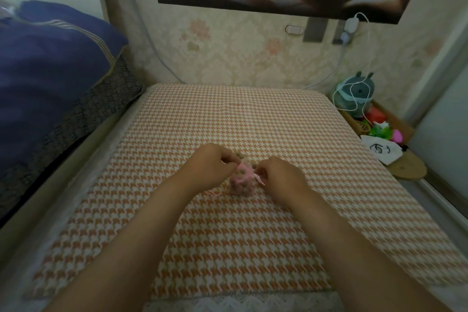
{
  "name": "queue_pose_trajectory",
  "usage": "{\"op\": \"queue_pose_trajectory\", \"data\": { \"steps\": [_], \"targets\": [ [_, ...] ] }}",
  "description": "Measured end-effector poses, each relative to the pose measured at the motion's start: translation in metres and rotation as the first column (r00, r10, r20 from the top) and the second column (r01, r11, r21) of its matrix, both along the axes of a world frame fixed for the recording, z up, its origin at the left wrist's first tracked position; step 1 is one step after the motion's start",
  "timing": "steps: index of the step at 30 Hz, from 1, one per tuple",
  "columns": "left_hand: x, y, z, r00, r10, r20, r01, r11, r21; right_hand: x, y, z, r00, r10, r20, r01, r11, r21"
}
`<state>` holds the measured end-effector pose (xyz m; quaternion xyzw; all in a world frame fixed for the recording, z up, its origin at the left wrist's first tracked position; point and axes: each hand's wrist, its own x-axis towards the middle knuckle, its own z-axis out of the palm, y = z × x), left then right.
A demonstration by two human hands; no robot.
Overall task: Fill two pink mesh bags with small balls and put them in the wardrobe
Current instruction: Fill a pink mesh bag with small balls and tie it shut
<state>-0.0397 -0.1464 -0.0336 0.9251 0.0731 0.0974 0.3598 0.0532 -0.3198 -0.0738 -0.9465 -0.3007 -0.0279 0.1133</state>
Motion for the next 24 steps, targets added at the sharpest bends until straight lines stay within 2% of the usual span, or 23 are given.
{"op": "queue_pose_trajectory", "data": {
  "steps": [4, 8, 13, 17, 21, 24],
  "targets": [
    [-0.001, 0.003, 0.001, 1.000, -0.005, -0.018, 0.004, 1.000, -0.011, 0.001, -0.001, 0.006, 0.998, -0.035, -0.046, 0.037, 0.998, 0.054],
    [0.000, 0.003, 0.002, 0.999, 0.017, -0.044, -0.019, 0.999, -0.048, -0.002, -0.005, 0.027, 0.997, -0.012, -0.078, 0.035, 0.956, 0.291],
    [0.003, 0.002, 0.003, 0.998, -0.003, -0.057, -0.001, 0.997, -0.081, -0.016, 0.001, 0.049, 0.992, 0.125, -0.017, -0.099, 0.854, 0.511],
    [-0.001, 0.000, 0.006, 0.998, -0.028, -0.052, 0.024, 0.997, -0.076, -0.028, 0.006, 0.049, 0.975, 0.208, 0.080, -0.222, 0.876, 0.429],
    [-0.004, -0.001, 0.006, 0.998, -0.042, -0.042, 0.039, 0.997, -0.068, -0.022, 0.007, 0.039, 0.970, 0.215, 0.115, -0.238, 0.937, 0.255],
    [-0.004, 0.001, 0.004, 0.998, -0.030, -0.054, 0.027, 0.998, -0.059, -0.017, 0.006, 0.038, 0.973, 0.212, 0.087, -0.229, 0.921, 0.316]
  ]
}}
